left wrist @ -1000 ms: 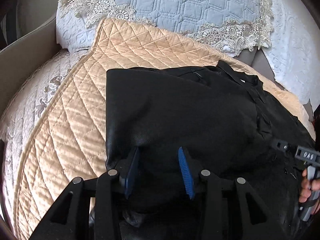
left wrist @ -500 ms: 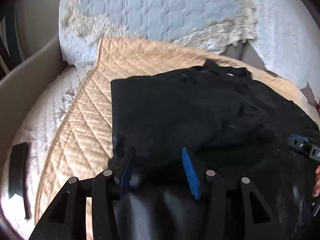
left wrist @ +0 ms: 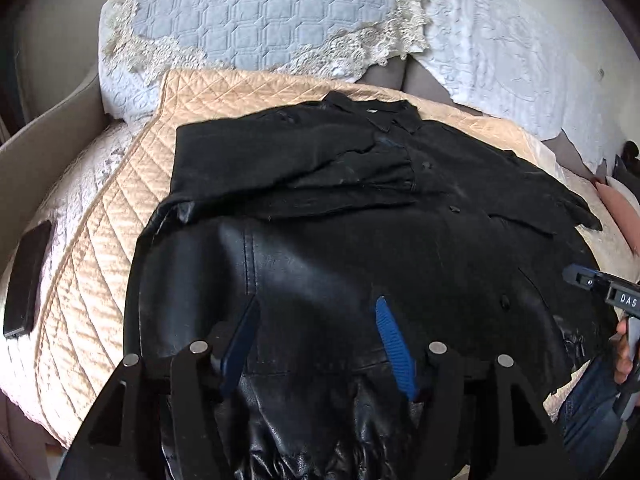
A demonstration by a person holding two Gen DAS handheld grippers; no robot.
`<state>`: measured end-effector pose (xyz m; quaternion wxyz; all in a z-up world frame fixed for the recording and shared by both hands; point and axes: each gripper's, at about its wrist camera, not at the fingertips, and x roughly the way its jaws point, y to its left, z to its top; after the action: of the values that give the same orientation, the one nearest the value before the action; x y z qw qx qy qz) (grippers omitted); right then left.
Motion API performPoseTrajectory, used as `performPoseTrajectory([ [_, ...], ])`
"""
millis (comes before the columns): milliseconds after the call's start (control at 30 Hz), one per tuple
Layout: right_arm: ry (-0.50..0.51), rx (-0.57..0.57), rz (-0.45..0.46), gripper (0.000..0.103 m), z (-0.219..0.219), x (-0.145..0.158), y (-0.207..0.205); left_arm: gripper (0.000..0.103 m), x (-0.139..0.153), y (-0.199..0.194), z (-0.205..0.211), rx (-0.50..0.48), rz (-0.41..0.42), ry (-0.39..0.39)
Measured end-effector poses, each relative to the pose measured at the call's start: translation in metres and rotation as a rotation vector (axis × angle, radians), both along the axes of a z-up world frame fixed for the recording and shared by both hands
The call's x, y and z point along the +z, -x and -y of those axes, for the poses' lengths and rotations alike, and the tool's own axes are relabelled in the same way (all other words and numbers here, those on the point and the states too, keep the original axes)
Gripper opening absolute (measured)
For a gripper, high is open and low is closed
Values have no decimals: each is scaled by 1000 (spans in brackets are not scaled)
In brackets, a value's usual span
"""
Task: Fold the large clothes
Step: 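Fold the held sleeve across the jacket body with the left tool, release, then grasp the other sleeve of the jacket with the right tool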
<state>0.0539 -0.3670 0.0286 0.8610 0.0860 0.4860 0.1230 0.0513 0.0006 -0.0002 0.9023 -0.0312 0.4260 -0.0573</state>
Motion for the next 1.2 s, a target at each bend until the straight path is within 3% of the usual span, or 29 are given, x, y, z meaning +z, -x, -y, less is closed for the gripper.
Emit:
performPoseTrajectory([
  [233, -78, -142, 12, 60, 57, 11, -16, 62, 12, -20, 1, 17, 30, -29],
  [367, -107, -230, 19, 61, 98, 14, -32, 62, 9, -38, 2, 21, 20, -56],
  [667, -137, -574, 23, 62, 248, 2, -67, 62, 1, -85, -3, 63, 28, -85],
  [900, -211, -811, -1, 63, 351, -30, -93, 62, -17, -121, -26, 160, 18, -69],
  [1067, -256, -895, 29, 63, 384, -46, -106, 62, -41, -133, -35, 202, -40, -50],
  [1200, -270, -921, 28, 60, 394, -47, -119, 67, -48, -133, -25, 191, -28, -96],
])
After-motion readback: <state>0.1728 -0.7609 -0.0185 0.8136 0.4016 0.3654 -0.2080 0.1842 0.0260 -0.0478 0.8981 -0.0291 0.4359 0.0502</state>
